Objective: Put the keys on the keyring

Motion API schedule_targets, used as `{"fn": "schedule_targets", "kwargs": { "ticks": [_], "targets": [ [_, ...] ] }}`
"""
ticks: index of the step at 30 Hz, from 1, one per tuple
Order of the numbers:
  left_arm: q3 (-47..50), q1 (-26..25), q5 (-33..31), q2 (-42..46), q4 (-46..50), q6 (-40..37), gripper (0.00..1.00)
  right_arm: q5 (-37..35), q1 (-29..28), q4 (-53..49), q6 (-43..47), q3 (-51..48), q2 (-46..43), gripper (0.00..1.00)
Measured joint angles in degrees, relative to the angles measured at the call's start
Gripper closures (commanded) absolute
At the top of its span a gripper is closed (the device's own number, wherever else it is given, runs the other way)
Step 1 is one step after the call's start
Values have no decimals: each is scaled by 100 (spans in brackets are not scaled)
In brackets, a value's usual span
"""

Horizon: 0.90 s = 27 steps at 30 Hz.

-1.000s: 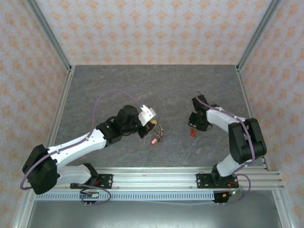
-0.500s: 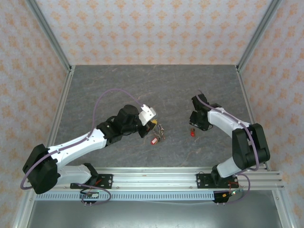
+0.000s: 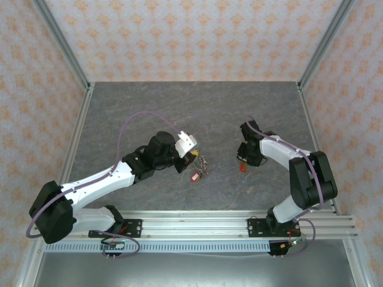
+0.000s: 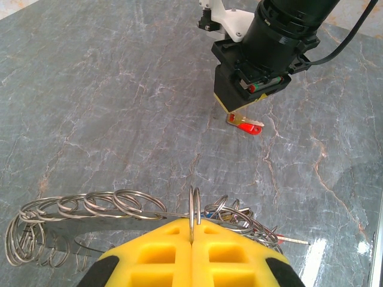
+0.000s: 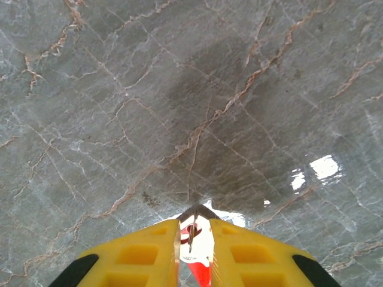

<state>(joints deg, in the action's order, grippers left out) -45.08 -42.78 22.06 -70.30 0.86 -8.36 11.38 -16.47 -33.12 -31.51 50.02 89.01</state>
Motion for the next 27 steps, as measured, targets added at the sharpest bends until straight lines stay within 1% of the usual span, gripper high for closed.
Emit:
{"fn": "schedule_targets", "kwargs": {
  "ticks": [2, 12, 18, 27],
  "targets": [
    [0, 0, 0, 0, 0, 0, 100, 15, 0, 9, -2, 0, 2, 84],
    [0, 0, 0, -4, 0, 0, 100, 46, 0, 13, 7, 4, 118, 86],
    [0, 0, 0, -4, 2, 0, 100, 44, 0, 13, 22, 15, 153, 90],
    [0, 0, 0, -15, 0, 2, 100, 42, -11, 11, 26, 24, 153, 88]
  ]
}}
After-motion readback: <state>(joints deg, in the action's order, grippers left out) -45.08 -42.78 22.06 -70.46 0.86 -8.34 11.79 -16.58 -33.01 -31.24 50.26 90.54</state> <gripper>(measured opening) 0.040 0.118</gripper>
